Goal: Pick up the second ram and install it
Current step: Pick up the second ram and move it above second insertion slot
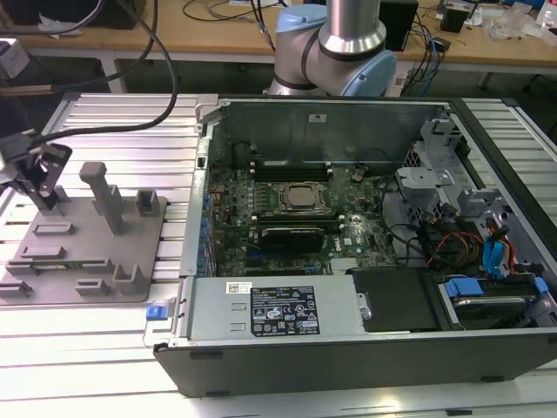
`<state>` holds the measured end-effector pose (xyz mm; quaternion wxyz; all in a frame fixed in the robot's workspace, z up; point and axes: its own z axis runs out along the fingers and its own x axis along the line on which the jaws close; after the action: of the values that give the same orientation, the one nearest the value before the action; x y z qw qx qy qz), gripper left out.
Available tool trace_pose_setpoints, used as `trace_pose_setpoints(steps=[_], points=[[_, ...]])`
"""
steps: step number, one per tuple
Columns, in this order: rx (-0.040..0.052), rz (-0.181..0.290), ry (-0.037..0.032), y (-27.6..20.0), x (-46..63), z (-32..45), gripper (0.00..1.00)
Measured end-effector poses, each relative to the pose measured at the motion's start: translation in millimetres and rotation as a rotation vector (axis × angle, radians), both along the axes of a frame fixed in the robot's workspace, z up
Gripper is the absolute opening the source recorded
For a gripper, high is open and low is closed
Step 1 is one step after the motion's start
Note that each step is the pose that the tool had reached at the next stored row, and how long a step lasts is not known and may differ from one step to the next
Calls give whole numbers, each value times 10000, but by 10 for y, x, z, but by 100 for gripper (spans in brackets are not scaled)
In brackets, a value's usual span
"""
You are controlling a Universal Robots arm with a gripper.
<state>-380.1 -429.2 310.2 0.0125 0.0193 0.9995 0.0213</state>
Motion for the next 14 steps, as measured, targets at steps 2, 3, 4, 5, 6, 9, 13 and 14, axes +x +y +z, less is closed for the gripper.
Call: trace_pose_setpoints(steps=[2,3,4,5,6,9,13,14], points=[[-27,419,1,0,0,-3,8],[-57,860,9,0,0,-7,8],[-89,1247,18,0,0,-12,8],[-117,1508,22,0,0,-14,8],[-137,1678,26,0,0,-15,8],[-208,2251,38,0,0,-19,8],[-387,3879,46,-1,0,-23,8],[-414,4228,44,-1,0,-24,8]])
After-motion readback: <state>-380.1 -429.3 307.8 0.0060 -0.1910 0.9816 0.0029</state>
